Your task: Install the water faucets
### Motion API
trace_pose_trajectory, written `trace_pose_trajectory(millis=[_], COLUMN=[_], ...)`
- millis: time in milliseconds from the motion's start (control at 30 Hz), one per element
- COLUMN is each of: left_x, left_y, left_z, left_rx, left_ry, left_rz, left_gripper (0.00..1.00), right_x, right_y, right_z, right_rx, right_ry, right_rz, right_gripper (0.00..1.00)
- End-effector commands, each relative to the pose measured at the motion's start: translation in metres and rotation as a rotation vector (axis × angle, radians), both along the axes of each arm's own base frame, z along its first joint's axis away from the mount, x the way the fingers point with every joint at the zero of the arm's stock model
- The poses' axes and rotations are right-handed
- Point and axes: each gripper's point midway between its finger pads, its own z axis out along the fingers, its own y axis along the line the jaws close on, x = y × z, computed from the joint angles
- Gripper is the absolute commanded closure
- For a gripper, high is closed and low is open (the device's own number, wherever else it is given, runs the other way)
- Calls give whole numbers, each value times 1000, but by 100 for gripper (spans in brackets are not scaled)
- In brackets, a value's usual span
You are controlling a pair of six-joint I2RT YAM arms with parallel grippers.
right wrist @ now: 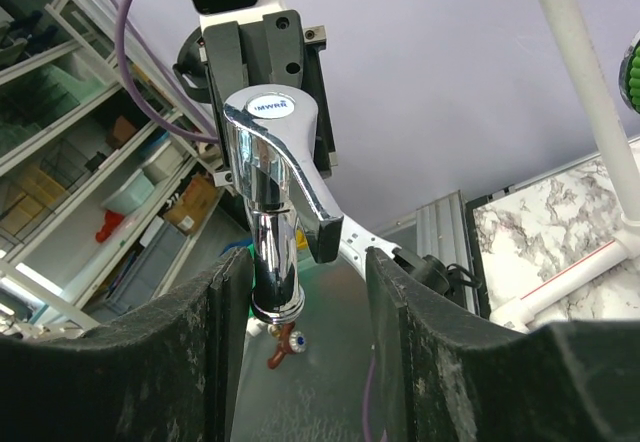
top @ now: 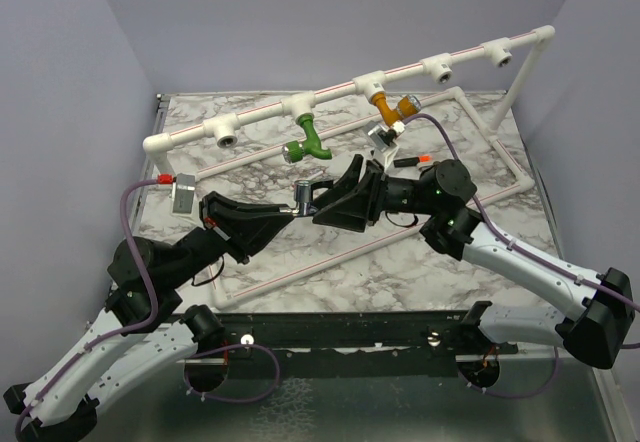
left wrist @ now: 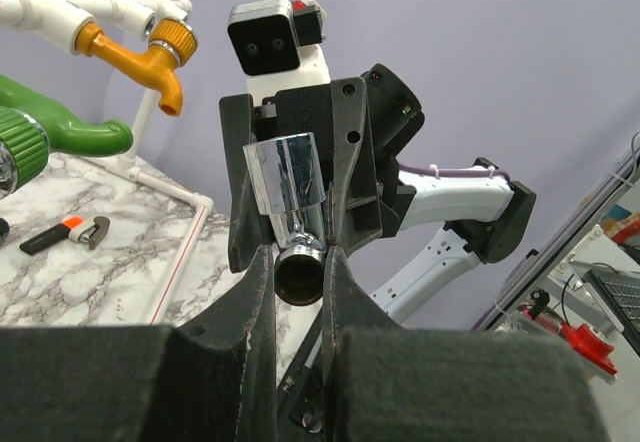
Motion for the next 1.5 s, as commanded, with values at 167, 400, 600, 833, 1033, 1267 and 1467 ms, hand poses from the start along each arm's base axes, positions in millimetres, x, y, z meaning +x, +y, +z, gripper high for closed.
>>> trace_pose_trajectory(millis=[167, 400, 600, 833, 1033, 1267, 1467], left_x=[5, 7, 9, 9, 8, 10, 11], left_y=[8, 9, 14, 20, 17, 14, 14], left_z=[4, 2, 3, 5, 5, 3, 2], left_rx=[-33, -42, -63, -89, -80, -69, -70], left_ry=[-17, -7, -8, -17, -18, -16, -14], left_rz=[53, 64, 91, 110, 95, 92, 97], left_gripper=[100, 100, 100, 100, 100, 100, 100], right_x=[-8, -8, -8, -6, -7, -8, -9], right_y=[1, 5, 8, 11, 14, 14, 17], right_z=[15, 20, 19, 15, 18, 22, 21], right_rx=[26, 41, 38, 28, 31, 44, 38], right_ry=[-45, -49, -43, -29, -36, -53, -54], right_rz=[31, 42, 50, 53, 60, 60, 76], right_gripper=[48, 50, 53, 54, 55, 56, 60])
